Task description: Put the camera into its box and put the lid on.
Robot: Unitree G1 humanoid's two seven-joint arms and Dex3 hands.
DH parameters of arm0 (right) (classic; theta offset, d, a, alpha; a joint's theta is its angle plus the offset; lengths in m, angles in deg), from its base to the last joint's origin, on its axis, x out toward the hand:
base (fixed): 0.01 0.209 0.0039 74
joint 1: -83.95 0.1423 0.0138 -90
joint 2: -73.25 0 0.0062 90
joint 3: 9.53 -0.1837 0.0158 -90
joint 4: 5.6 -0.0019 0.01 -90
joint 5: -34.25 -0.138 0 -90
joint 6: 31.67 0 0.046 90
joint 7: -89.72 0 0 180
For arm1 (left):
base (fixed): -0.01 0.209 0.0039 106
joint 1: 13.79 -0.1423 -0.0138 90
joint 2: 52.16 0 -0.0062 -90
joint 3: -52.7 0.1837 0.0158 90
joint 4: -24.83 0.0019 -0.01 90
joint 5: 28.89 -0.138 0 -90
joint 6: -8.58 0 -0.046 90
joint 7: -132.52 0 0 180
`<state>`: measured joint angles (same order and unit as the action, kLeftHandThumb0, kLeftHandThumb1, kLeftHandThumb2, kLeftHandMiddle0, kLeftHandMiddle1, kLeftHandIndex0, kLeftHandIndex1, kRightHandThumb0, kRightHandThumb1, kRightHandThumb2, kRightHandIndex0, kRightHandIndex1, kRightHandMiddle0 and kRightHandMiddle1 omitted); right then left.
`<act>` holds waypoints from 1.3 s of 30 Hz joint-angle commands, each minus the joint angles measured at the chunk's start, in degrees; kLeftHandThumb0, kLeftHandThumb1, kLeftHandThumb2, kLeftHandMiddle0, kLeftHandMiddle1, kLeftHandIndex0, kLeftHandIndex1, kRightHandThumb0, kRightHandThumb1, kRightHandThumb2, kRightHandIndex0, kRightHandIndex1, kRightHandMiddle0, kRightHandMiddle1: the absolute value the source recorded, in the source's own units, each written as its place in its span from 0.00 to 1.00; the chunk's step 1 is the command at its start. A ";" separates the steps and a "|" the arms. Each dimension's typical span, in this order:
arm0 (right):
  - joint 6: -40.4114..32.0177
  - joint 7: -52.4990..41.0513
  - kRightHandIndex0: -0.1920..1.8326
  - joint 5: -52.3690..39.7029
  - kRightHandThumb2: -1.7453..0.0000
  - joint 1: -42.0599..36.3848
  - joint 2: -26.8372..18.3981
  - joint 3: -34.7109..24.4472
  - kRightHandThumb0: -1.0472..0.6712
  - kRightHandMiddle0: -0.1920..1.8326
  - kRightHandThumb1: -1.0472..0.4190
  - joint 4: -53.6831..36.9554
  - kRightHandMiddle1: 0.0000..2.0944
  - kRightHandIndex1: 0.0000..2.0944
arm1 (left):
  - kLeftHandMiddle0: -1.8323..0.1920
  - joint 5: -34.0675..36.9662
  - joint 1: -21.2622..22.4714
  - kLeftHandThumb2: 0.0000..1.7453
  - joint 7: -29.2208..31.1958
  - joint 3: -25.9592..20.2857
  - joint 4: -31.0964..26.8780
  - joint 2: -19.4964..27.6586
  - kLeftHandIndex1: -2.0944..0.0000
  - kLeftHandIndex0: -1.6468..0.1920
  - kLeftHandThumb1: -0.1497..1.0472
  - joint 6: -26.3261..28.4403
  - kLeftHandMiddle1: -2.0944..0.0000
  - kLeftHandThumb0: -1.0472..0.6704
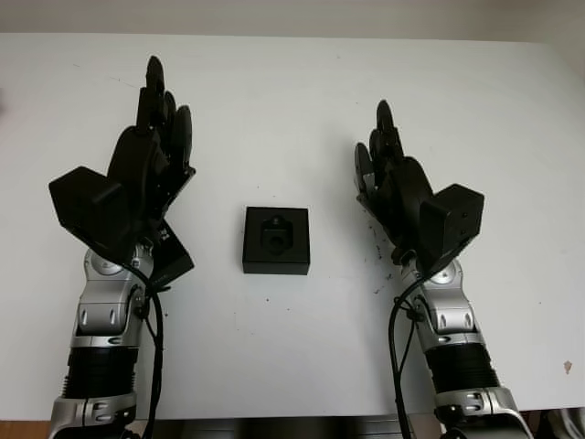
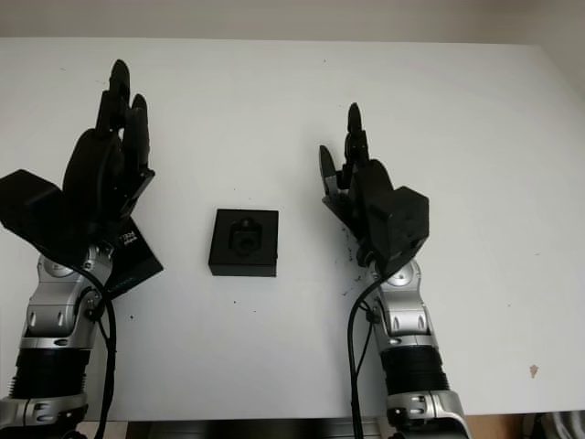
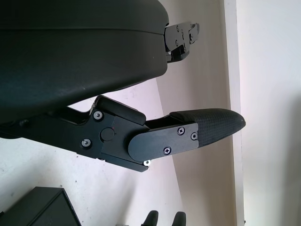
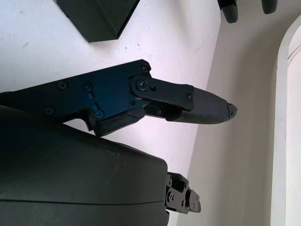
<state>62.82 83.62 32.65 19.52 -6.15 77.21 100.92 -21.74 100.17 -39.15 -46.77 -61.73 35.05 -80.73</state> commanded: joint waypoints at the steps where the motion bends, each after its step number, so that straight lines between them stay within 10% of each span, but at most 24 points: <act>1: 0.34 0.13 0.00 -0.17 0.66 -0.12 -0.30 -0.20 0.17 0.00 0.00 -0.49 0.00 0.00 | 1.00 0.53 0.32 0.35 0.22 -0.09 -0.48 -0.03 1.00 1.00 1.00 0.08 1.00 0.15; 22: 2.35 -6.19 0.00 -3.64 0.68 3.30 -6.37 -3.45 0.17 0.00 0.00 -2.63 0.01 0.00 | 1.00 0.15 0.49 0.34 -0.03 0.51 0.41 -0.30 1.00 1.00 1.00 -0.58 1.00 0.14; 28: 8.32 -10.46 0.14 -1.04 0.86 12.98 -15.87 -4.92 0.18 0.14 0.00 3.29 0.10 0.07 | 1.00 -0.14 0.02 0.35 -0.42 0.49 -0.22 -0.15 1.00 1.00 1.00 0.14 1.00 0.15; 33: 10.43 -14.62 0.26 1.25 0.98 24.88 -24.44 -4.41 0.21 0.07 0.13 13.07 0.45 0.14 | 1.00 0.41 -0.02 0.35 0.10 0.16 -0.04 -0.11 1.00 1.00 1.00 -0.57 1.00 0.15; 39: 18.43 -15.47 0.35 15.90 0.97 35.28 -33.86 4.02 0.17 0.23 0.22 25.00 0.34 0.15 | 1.00 0.31 0.39 0.34 0.03 0.31 0.47 -0.21 1.00 1.00 1.00 -0.50 1.00 0.14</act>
<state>80.02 68.29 46.95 52.92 -38.30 79.77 123.83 -21.62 100.17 -39.27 -46.49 -61.19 34.95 -80.94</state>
